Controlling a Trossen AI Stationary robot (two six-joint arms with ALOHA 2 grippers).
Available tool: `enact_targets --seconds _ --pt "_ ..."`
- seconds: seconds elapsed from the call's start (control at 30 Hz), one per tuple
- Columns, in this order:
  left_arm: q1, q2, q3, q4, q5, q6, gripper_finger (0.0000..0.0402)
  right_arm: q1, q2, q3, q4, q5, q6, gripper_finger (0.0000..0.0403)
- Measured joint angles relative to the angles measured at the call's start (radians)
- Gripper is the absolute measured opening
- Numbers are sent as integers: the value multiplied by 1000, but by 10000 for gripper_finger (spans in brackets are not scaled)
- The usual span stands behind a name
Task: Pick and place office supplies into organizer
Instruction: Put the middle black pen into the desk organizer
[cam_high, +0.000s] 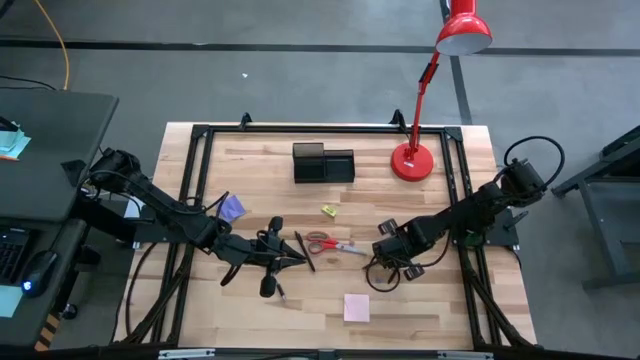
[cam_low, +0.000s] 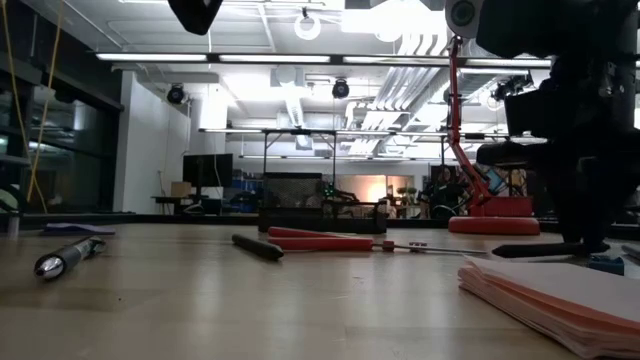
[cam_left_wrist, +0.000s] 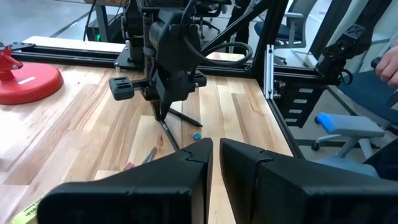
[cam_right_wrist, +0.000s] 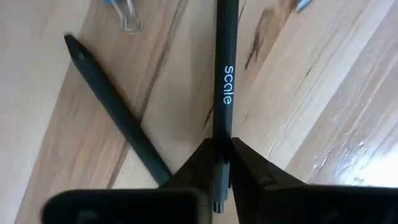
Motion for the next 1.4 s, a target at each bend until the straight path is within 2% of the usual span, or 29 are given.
enact_targets --seconds 0.2,0.53,0.87,0.97,1.1,1.2,1.4 --pt "0 0 0 -2 0 -40 24 1 1 0 -12 37 47 14" --pt "0 0 0 -3 0 -86 24 10 6 44 -134 202 64 5" --pt "0 0 0 -2 0 -94 24 54 6 145 -206 253 24 1" --pt "1 0 0 1 -4 -79 24 63 5 167 -230 201 21 4" --pt "0 0 0 -3 -23 -85 24 62 5 160 -204 32 79 9" --pt "0 10 0 -16 15 -82 24 84 5 145 -180 57 81 23" --pt "0 29 1 -31 11 -93 24 89 5 86 -99 84 55 80"
